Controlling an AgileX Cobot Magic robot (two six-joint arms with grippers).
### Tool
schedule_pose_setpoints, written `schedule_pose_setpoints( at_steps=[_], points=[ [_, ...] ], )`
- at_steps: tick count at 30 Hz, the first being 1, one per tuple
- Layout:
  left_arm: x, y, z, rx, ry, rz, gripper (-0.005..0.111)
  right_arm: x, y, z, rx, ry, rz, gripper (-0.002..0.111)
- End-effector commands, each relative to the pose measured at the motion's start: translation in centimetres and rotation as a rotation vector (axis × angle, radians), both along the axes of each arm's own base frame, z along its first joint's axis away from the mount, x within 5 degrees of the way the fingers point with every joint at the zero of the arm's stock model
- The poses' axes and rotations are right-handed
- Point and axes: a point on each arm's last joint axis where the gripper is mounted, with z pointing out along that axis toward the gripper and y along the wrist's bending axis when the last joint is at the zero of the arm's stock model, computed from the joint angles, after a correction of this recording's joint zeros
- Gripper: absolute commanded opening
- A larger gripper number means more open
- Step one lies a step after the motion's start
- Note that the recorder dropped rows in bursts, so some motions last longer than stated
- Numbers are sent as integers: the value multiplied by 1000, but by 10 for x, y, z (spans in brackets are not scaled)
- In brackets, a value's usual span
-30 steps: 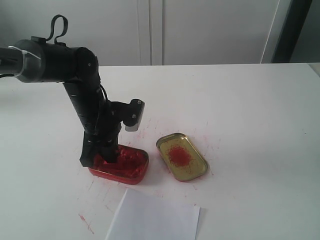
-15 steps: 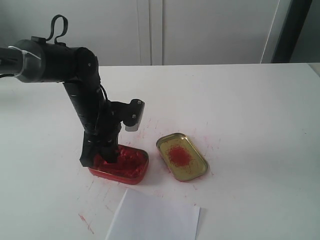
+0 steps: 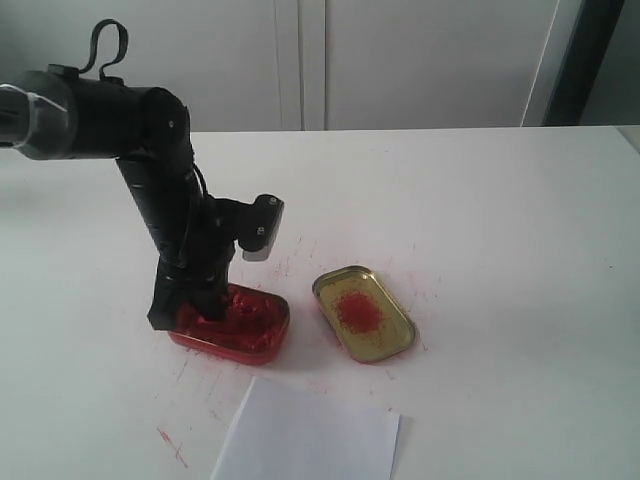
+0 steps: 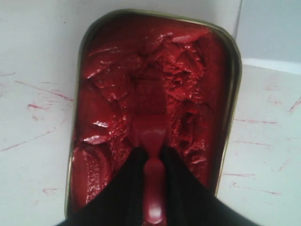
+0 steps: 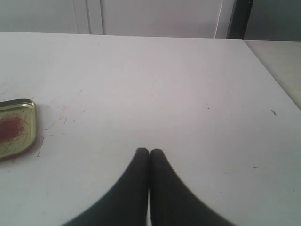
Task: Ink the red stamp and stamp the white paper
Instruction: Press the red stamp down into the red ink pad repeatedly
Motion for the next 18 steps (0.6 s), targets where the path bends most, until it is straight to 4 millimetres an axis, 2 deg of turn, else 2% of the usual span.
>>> schedule_pose_setpoints(
  at_steps=[1, 13, 18],
  points=[
    [-6, 1, 19, -26, -10, 7, 0, 0, 0, -1, 4, -12, -1, 0],
    [-6, 0, 22, -39, -10, 103, 0, 0, 0, -1, 4, -12, -1, 0],
    [-7, -3, 21, 57, -66, 140, 0, 0, 0, -1, 4, -12, -1, 0]
  ],
)
